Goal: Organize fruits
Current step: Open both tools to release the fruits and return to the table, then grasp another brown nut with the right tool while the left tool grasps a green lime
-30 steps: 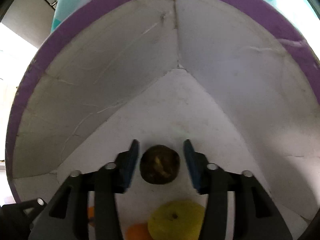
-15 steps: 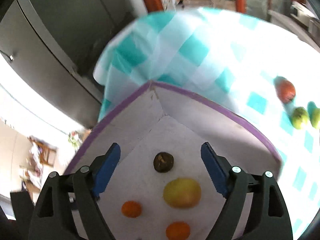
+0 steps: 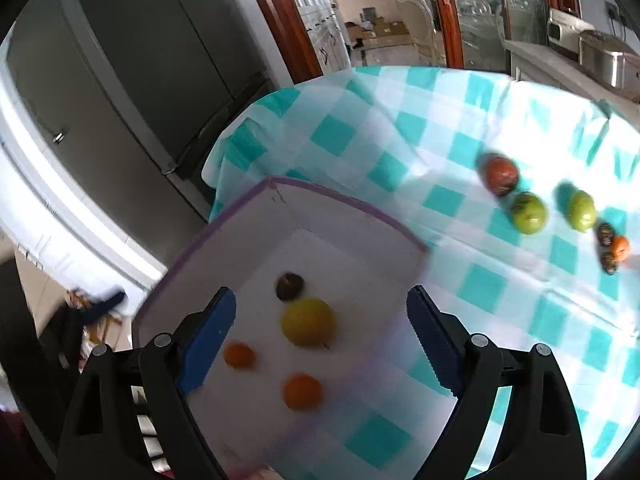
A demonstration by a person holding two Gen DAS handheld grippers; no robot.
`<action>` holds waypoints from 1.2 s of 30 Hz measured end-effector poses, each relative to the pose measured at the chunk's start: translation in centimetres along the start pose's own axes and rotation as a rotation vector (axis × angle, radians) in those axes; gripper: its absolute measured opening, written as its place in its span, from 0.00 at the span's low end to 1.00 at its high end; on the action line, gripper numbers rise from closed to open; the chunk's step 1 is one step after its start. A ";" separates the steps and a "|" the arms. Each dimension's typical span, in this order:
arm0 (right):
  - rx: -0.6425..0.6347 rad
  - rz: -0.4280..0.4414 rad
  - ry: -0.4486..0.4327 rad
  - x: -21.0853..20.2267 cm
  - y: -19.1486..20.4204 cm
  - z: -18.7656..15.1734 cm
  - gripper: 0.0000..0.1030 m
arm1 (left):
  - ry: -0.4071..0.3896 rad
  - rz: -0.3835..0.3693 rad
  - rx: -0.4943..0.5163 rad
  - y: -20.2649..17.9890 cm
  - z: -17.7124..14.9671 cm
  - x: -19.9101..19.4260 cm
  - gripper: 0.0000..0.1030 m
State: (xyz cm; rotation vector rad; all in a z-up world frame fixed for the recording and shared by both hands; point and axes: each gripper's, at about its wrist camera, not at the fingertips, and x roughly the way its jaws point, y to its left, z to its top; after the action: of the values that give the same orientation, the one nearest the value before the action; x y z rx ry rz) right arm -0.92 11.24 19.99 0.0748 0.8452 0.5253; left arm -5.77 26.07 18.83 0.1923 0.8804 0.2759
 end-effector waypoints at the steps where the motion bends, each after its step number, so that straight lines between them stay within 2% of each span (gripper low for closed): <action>1: -0.014 -0.004 -0.004 -1.1 -0.9 -0.6 0.84 | 0.009 -0.011 -0.041 -1.0 0.3 -0.8 0.98; 3: -0.023 -0.019 -0.011 -3.9 -3.8 -2.1 0.85 | 0.070 -0.090 -0.112 -3.4 0.2 -1.8 0.98; 5: 0.002 -0.023 -0.021 -6.3 -7.0 -3.4 0.85 | 0.095 -0.111 -0.123 -6.8 -0.4 -3.0 0.98; 12: 0.068 -0.054 -0.004 -11.6 -16.8 -8.4 0.85 | 0.167 -0.181 -0.025 -18.5 -3.8 -6.5 0.98; 17: 0.146 -0.072 -0.012 -13.9 -22.1 -11.6 0.85 | 0.174 -0.220 0.051 -23.6 -5.0 -7.3 0.98; 21: 0.215 -0.082 -0.010 -14.5 -25.4 -13.3 0.85 | 0.167 -0.271 0.096 -26.2 -5.0 -7.1 0.98; 28: 0.275 -0.134 0.010 -13.4 -29.5 -13.8 0.85 | 0.190 -0.354 0.126 -29.8 -2.9 -3.9 0.98; 34: 0.309 -0.205 0.057 -9.5 -33.0 -11.4 0.81 | 0.216 -0.373 0.085 -31.3 2.5 3.2 0.98; 36: 0.330 -0.223 0.064 -7.7 -33.9 -10.2 0.81 | 0.226 -0.386 0.054 -31.2 4.4 5.6 0.95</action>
State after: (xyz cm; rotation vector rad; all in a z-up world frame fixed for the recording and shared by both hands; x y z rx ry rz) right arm 1.46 -23.34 9.50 0.2644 0.9835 0.1760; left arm 5.99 -1.98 8.80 0.0380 1.1285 -0.0879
